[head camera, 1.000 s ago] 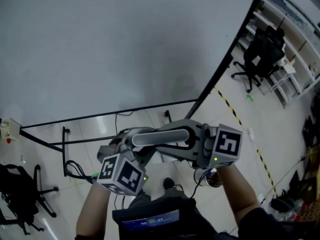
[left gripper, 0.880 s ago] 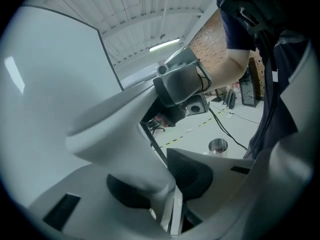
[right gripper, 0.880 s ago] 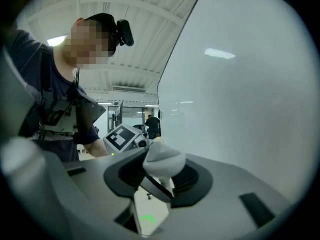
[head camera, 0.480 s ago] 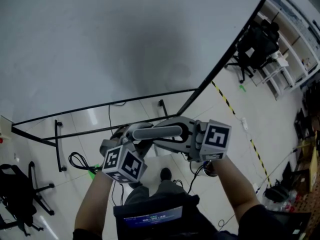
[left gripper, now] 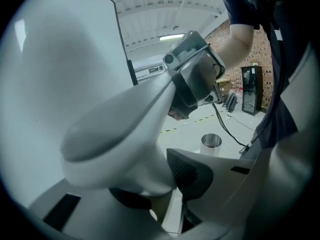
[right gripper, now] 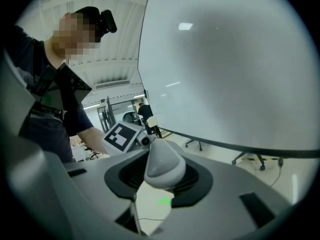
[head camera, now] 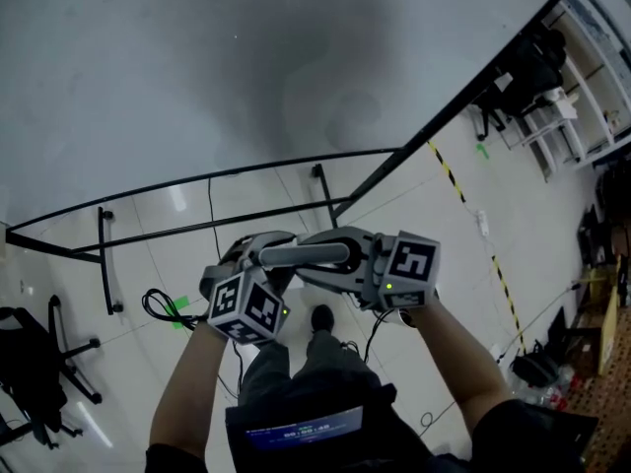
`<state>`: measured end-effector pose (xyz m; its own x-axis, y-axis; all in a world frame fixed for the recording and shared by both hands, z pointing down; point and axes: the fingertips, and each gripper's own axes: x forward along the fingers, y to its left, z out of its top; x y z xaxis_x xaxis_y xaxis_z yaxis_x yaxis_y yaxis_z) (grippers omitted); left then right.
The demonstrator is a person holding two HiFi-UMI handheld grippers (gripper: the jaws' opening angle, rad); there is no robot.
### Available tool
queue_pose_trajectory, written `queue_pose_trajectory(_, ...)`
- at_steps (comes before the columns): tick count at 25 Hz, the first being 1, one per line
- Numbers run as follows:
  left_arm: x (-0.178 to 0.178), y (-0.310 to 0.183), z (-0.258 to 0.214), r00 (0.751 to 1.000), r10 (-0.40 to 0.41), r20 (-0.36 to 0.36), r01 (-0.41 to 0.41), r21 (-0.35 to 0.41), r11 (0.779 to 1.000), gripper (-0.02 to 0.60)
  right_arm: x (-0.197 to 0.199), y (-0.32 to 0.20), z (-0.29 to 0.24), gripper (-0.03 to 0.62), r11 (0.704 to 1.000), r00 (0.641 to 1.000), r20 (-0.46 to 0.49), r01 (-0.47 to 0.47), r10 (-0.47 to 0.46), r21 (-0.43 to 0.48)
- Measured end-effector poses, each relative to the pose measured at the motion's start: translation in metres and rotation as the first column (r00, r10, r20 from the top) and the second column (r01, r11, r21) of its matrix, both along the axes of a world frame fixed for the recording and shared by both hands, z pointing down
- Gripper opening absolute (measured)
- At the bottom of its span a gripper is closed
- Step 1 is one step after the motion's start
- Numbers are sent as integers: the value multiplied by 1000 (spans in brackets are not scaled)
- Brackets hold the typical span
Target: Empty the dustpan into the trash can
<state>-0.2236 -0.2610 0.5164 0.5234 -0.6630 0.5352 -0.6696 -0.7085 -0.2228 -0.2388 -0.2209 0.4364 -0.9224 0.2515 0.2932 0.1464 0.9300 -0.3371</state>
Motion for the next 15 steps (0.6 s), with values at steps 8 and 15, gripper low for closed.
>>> queue_pose_trajectory(8,-12,0,58,999,-27,18,28,-32,999,103,-10,0,58,137,999,994,-103,33,-37,-35)
queue_pose_trajectory(15,-24,1,89,998,-67,10,67,-44,997,103,-19,4,91,135,997,989,-144,25,-35,-70)
